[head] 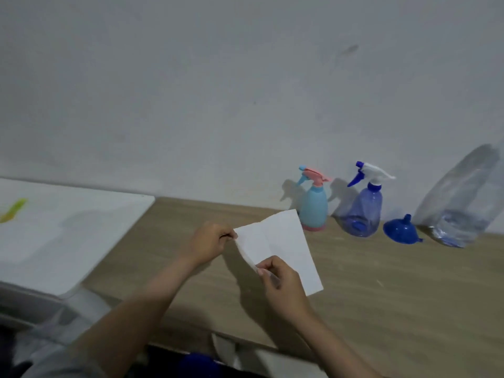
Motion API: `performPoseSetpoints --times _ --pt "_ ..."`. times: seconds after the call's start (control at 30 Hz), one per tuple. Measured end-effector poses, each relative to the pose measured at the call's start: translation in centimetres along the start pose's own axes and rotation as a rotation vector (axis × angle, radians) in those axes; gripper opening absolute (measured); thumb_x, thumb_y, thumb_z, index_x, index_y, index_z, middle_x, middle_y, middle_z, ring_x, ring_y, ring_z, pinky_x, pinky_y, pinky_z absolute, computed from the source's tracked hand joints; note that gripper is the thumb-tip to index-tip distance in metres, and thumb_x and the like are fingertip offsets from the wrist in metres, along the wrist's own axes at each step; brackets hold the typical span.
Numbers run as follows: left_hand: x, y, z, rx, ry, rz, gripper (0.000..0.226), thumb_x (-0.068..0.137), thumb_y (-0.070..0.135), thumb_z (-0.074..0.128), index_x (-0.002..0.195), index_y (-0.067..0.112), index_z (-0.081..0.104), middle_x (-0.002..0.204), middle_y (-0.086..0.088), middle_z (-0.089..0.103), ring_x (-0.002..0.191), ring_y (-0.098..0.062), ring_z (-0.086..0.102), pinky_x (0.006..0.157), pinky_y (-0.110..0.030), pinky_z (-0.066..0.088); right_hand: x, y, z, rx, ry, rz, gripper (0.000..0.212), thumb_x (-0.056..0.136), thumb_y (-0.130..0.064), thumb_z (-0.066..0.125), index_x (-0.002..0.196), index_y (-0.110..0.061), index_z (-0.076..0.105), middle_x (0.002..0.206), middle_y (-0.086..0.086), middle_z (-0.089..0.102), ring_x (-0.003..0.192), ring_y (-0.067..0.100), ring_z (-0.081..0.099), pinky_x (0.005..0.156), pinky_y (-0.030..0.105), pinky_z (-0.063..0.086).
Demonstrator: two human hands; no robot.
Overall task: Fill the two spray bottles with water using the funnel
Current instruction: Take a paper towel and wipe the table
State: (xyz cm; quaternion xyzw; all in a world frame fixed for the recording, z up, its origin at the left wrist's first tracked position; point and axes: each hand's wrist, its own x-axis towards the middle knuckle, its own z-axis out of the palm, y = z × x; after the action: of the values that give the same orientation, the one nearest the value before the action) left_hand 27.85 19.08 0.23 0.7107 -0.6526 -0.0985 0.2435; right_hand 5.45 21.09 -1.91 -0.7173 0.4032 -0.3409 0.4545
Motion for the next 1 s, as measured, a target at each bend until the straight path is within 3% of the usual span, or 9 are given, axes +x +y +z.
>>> performPoseSetpoints --times 0.23,0.33,0.4,0.47,0.5,0.57,0.67,0.77,1.0 --pt "-2.8 -12.0 -2.2 0.057 -0.096 -0.066 0.021 0.084 -0.004 0.059 0.092 0.006 0.076 0.098 -0.007 0.074 0.096 -0.025 0.067 0.088 -0.03 0.049 1.6 -2.0 11.8 -0.028 -0.227 0.102 0.017 0.091 -0.019 0.054 0.078 -0.03 0.056 0.085 -0.011 0.065 0.088 0.002 0.06 0.08 0.02 0.049" --pt "-3.7 -14.7 -3.1 0.217 -0.243 -0.082 0.028 0.086 0.004 0.054 0.104 0.013 0.073 0.113 -0.003 0.071 0.109 -0.025 0.062 0.102 -0.033 0.04 2.0 -2.0 14.5 -0.079 -0.34 0.079 0.007 0.091 -0.031 0.055 0.085 -0.034 0.057 0.092 -0.019 0.063 0.092 0.001 0.059 0.085 0.017 0.048" --pt "-4.6 -15.2 -3.4 0.326 -0.236 -0.105 0.037 0.083 0.018 0.044 0.11 0.017 0.069 0.114 -0.001 0.069 0.108 -0.026 0.062 0.109 -0.044 0.031 2.6 -1.7 15.1 -0.157 -0.341 0.008 0.005 0.093 -0.034 0.054 0.097 -0.032 0.057 0.1 -0.021 0.058 0.096 -0.002 0.054 0.083 0.005 0.039" --pt "-5.6 -15.3 -2.8 0.355 -0.074 -0.035 0.04 0.074 0.026 0.038 0.101 0.017 0.067 0.097 -0.005 0.072 0.086 -0.029 0.07 0.095 -0.06 0.041 3.9 -1.0 15.3 -0.261 -0.276 -0.054 0.018 0.094 -0.03 0.053 0.111 -0.026 0.058 0.112 -0.015 0.058 0.104 -0.001 0.052 0.085 0.001 0.032" --pt "-6.3 -15.0 -2.5 0.322 -0.026 -0.003 0.041 0.072 0.028 0.037 0.099 0.017 0.065 0.093 -0.007 0.072 0.08 -0.029 0.07 0.088 -0.06 0.045 4.9 -0.3 15.3 -0.335 -0.241 -0.091 0.026 0.095 -0.029 0.052 0.119 -0.023 0.057 0.122 -0.009 0.058 0.113 0.005 0.051 0.092 0.004 0.03" --pt "-7.3 -14.0 -1.3 0.242 0.011 0.001 0.047 0.076 0.031 0.038 0.112 0.014 0.064 0.11 -0.009 0.067 0.1 -0.03 0.066 0.095 -0.054 0.041 7.0 1.5 15.4 -0.529 -0.228 -0.121 0.043 0.097 -0.032 0.045 0.138 -0.021 0.044 0.146 0.0 0.044 0.135 0.016 0.039 0.112 0.029 0.027" --pt "-7.9 -12.2 0.5 0.293 -0.243 -0.138 0.062 0.092 0.043 0.039 0.148 0.02 0.028 0.156 -0.002 0.025 0.144 -0.022 0.023 0.116 -0.049 0.012 9.0 4.5 15.2 -0.813 -0.362 -0.104 0.056 0.099 -0.045 0.027 0.152 -0.031 0.013 0.161 -0.003 0.006 0.149 0.019 0.004 0.117 0.051 0.003" --pt "-8.0 -11.9 2.3 0.355 -0.42 -0.15 0.077 0.093 0.061 0.026 0.152 0.022 -0.005 0.16 0.001 -0.013 0.147 -0.019 -0.009 0.116 -0.055 -0.003 9.4 6.1 15.0 -0.888 -0.439 -0.102 0.058 0.099 -0.051 0.017 0.152 -0.033 0.002 0.161 -0.007 -0.009 0.148 0.015 -0.009 0.116 0.049 -0.007" --pt "-6.4 -10.7 5.1 0.406 -0.441 -0.05 0.09 0.075 0.073 -0.004 0.149 0.024 -0.018 0.156 0.002 -0.026 0.145 -0.018 -0.019 0.114 -0.056 -0.006 9.2 7.5 11.6 -0.914 -0.383 -0.075 0.066 0.092 -0.051 0.005 0.152 -0.025 -0.002 0.161 -0.006 -0.009 0.148 0.013 -0.009 0.117 0.049 -0.004"
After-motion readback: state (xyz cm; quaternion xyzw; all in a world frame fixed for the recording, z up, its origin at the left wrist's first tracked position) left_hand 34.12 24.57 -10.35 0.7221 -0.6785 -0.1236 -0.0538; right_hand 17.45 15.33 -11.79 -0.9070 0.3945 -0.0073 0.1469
